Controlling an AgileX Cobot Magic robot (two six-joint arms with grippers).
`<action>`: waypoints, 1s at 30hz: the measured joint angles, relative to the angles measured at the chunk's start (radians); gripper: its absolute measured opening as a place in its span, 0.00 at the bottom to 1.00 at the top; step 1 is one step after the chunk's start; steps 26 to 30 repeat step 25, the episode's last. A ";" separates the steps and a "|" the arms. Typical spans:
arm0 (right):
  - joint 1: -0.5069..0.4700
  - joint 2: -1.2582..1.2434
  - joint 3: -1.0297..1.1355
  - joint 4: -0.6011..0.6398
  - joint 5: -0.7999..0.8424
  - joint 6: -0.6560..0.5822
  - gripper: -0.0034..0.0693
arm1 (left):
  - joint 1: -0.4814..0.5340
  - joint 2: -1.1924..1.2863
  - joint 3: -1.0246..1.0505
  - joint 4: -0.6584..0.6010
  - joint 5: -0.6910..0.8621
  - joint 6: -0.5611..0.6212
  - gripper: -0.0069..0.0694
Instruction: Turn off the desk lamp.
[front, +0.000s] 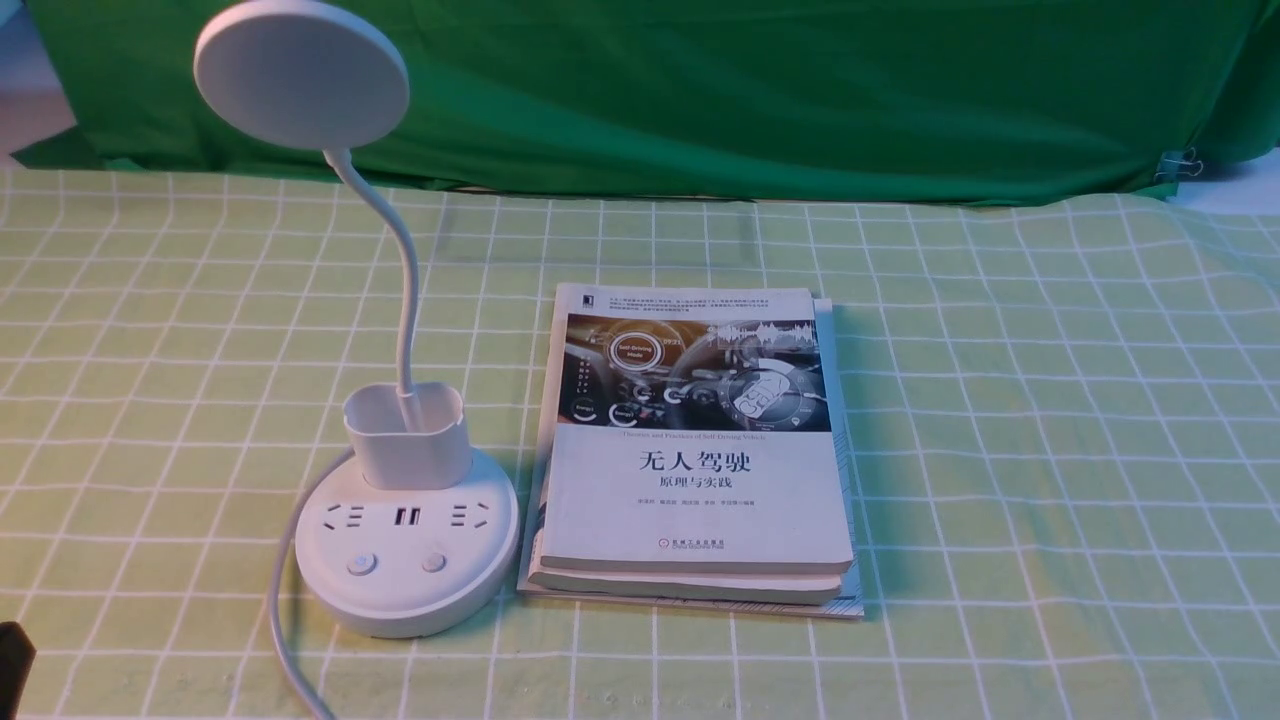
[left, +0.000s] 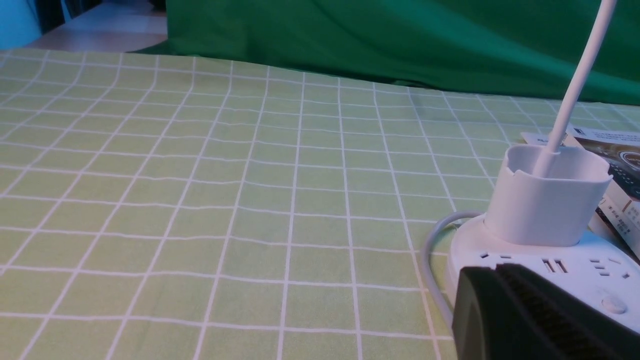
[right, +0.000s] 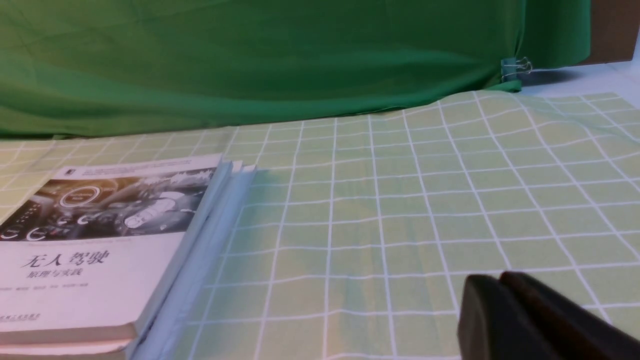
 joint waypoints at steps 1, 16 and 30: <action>0.000 0.000 0.000 0.000 0.000 0.000 0.09 | 0.000 0.000 0.000 0.000 0.000 0.000 0.10; 0.000 0.000 0.000 0.000 0.001 -0.001 0.09 | 0.000 0.000 0.000 0.011 0.000 0.000 0.10; 0.000 0.000 0.000 0.000 0.001 0.000 0.09 | 0.000 0.000 0.000 0.011 0.000 0.001 0.10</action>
